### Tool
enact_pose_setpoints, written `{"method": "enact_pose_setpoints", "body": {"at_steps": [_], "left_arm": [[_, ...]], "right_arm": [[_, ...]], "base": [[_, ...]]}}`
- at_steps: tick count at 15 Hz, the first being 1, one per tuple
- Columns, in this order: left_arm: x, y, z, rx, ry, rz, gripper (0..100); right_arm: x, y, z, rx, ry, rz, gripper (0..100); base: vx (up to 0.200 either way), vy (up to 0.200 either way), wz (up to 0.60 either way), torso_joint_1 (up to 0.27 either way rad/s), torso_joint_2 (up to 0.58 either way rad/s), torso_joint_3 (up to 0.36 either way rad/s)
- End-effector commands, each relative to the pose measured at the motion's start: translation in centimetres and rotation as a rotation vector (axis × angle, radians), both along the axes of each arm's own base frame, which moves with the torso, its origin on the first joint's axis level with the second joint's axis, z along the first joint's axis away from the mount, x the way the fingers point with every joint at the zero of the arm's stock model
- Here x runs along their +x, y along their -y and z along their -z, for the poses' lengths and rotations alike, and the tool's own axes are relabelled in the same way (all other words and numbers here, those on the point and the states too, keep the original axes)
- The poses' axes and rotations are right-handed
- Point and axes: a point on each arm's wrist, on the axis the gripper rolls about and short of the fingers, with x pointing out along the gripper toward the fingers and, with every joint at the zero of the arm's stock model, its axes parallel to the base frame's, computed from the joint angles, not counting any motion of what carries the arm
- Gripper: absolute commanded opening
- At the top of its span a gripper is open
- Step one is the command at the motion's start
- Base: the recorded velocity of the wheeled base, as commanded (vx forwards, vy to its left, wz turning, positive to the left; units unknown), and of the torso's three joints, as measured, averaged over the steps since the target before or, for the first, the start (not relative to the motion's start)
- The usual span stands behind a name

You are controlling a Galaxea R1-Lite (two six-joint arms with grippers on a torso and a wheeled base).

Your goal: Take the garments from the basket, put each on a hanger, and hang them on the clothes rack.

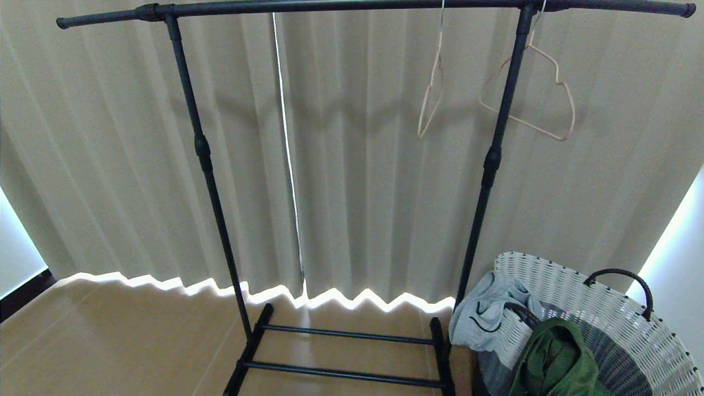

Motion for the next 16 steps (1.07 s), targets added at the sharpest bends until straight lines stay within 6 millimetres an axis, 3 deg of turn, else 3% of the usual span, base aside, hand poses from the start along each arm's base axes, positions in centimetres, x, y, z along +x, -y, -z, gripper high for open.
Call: {"method": "enact_pose_setpoints", "body": {"at_steps": [1,7,16], "left_arm": [[0.0,0.0,-0.01,0.0,0.001,-0.002,100],[0.01,0.0,0.0,0.003,-0.002,-0.002,100],[0.0,0.0,0.01,0.003,0.0,-0.002,100]], "right_arm": [[0.0,0.0,0.01,0.0,-0.001,0.0,100],[0.0,0.0,0.01,0.001,0.0,0.0,100],[0.0,0.0,0.01,0.001,0.0,0.0,100]], "base": [[0.0,0.0,0.0,0.0,0.0,0.0],[0.0,0.0,0.0,0.0,0.0,0.0],[0.2,0.0,0.0,0.001,0.0,0.003]]}}
